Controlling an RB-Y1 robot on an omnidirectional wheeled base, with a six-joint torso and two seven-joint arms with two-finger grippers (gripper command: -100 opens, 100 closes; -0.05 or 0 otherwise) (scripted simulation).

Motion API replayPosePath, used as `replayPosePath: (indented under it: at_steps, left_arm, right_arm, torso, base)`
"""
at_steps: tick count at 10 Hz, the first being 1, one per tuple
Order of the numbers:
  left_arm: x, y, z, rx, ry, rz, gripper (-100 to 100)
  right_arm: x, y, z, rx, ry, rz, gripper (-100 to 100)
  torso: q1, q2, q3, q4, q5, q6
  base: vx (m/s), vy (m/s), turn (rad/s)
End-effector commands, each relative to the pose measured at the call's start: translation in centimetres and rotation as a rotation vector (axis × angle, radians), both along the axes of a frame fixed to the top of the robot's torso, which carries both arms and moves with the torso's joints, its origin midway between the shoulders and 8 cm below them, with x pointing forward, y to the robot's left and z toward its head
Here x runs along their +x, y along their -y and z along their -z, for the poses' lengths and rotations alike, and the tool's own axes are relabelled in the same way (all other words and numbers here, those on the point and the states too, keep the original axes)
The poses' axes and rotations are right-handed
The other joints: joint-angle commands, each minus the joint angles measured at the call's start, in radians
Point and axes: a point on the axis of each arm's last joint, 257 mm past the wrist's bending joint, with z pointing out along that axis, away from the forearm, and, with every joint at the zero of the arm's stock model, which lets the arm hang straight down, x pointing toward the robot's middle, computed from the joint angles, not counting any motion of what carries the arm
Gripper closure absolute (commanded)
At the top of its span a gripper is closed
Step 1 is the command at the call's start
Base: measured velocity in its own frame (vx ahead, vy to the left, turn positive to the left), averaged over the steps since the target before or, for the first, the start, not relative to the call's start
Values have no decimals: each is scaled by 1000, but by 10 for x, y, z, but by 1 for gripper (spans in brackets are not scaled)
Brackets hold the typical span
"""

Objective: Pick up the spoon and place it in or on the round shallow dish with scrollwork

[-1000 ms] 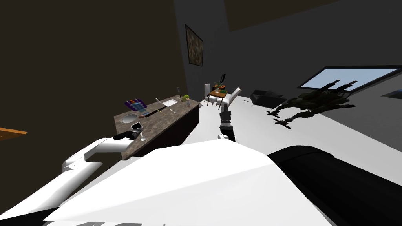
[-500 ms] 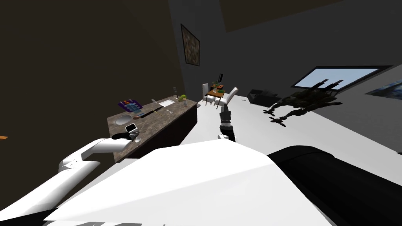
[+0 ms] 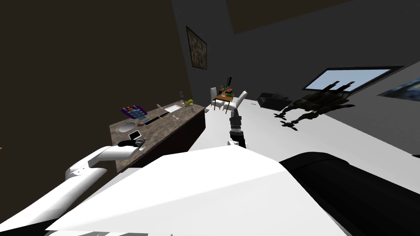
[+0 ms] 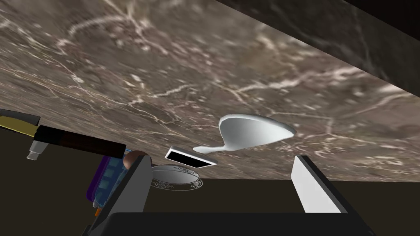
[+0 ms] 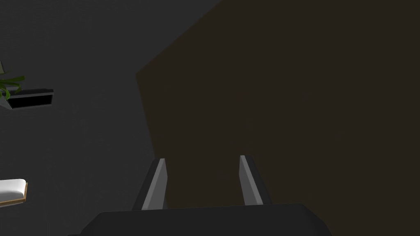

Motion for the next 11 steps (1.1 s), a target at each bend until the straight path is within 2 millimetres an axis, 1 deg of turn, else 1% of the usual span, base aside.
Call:
replayPosePath:
  at_steps: [1, 2, 6, 7, 8, 9, 10, 11]
  left_arm:
    - [0, 0, 0, 0, 0, 0, -100]
    - [0, 0, 1, 0, 1, 1, 100]
    - [-1, -1, 1, 1, -1, 0, 100]
    - [-1, -1, 1, 1, -1, 0, 0]
    - [18, -6, -28, 39, 37, 29, -100]
    - [25, -6, -38, 52, 50, 43, -100]
    - [40, -3, -59, 76, 76, 77, -100]
    - [47, 0, -70, 88, 89, 97, -100]
  right_arm:
    - [0, 0, 0, 0, 0, 0, 0]
    - [0, 0, 0, 0, 0, 0, 0]
    - [0, 0, 0, 0, 0, 0, 0]
    - [0, 0, 0, 0, 0, 0, 0]
    - [0, 0, 0, 0, 0, 0, 0]
    - [0, 0, 0, 0, 0, 0, 0]
    - [0, 0, 0, 0, 0, 0, 0]
    - [0, 0, 0, 0, 0, 0, 0]
  torso:
    - [0, 0, 0, 0, 0, 0]
    - [-1, 1, 0, 0, 0, 0]
    - [-3, 1, 1, 0, 0, 1]
    - [-3, 1, 1, 0, 0, 1]
    - [-3, 1, 1, 0, 0, 1]
    - [-3, 3, 2, 1, -1, 1]
    - [-3, 5, 3, 1, -1, 1]
    - [-3, 8, 5, 2, -1, 1]
  base:
    - [24, 26, -12]
    - [0, 0, 0]
    - [0, 1, 4]
    - [0, 0, 0]
    - [-41, -9, -6]
    - [-77, 2, -3]
    - [-127, -4, -15]
    - [-141, -3, -9]
